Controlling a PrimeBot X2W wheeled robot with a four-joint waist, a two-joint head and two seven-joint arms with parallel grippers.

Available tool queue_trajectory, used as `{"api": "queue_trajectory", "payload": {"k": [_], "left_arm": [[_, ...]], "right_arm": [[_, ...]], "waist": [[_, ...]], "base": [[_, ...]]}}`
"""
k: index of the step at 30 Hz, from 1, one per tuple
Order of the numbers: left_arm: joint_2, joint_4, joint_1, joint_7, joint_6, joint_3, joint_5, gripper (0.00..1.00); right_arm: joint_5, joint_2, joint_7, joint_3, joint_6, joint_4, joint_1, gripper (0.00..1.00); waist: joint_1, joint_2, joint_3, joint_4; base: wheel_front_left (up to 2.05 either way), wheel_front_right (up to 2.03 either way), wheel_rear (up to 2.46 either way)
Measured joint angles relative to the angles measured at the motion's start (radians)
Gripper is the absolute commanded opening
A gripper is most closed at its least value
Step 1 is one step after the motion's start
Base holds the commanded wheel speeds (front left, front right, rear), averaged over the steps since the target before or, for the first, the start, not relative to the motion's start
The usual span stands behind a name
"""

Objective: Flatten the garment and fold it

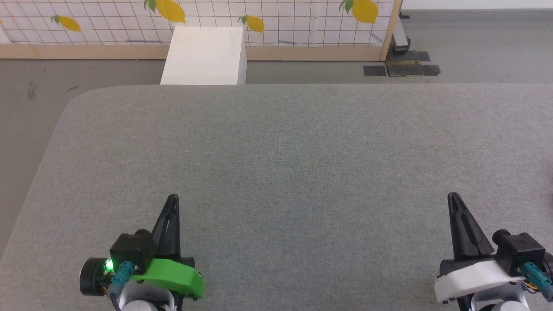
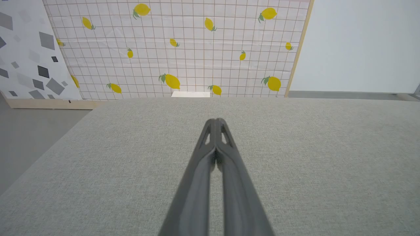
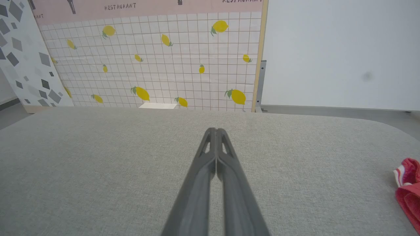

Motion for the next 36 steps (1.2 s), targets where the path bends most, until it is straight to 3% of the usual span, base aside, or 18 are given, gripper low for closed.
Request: {"api": "queue_trajectory", "payload": {"k": [36], "left_arm": [[0.0, -0.031, 0.0, 0.076, 0.019, 0.014, 0.023, 0.0]], "right_arm": [[-0.018, 0.0, 0.075, 0.025, 0.0, -0.025, -0.002, 0.0]], "waist": [[0.0001, 0.0001, -0.024, -0.005]], "base": [[0.0, 0.0, 0.0]]}}
